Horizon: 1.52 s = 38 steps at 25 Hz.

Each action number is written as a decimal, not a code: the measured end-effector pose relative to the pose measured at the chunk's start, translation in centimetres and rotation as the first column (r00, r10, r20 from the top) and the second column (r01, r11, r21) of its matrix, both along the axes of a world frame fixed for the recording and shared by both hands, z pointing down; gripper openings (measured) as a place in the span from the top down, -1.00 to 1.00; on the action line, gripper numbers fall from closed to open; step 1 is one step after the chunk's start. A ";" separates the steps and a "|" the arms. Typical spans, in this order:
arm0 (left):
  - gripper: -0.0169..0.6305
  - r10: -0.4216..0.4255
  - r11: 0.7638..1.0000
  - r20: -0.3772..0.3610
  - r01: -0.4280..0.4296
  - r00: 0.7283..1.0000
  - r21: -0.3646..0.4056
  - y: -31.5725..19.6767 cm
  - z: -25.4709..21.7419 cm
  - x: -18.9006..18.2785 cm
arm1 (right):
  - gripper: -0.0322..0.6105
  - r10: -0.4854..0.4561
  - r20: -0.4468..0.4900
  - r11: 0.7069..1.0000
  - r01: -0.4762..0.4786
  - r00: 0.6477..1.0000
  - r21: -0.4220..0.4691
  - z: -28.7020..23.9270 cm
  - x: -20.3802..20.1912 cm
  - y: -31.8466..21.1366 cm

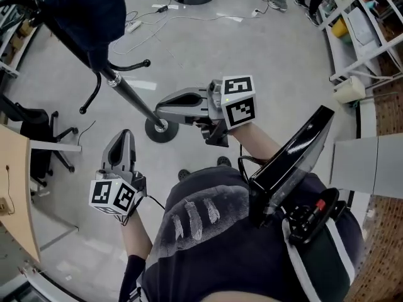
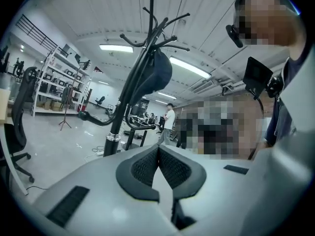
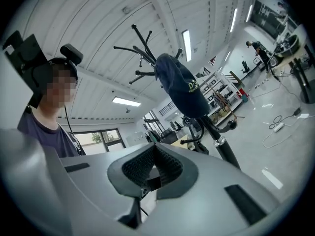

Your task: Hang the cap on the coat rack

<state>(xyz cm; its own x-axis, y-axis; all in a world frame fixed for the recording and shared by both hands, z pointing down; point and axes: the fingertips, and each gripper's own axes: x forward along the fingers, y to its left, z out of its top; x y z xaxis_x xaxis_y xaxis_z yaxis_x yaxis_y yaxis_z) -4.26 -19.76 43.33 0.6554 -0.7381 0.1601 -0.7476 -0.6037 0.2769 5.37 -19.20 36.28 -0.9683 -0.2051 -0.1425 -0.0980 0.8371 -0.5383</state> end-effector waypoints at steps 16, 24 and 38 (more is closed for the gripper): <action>0.92 -0.022 0.995 0.064 0.028 0.998 -0.095 1.2 2.4 1.6 | 0.89 -0.044 0.072 0.995 0.050 0.996 -0.087 3.5 1.2 0.0; 0.92 -0.105 0.983 0.078 0.115 0.991 -0.144 4.4 3.2 2.7 | 0.89 -0.121 0.087 0.982 0.132 0.989 -0.135 4.6 2.1 2.3; 0.92 -0.070 0.995 0.019 0.071 0.997 -0.074 13.1 2.4 -3.8 | 0.89 -0.101 0.034 0.988 0.104 0.994 -0.115 4.4 -5.2 12.8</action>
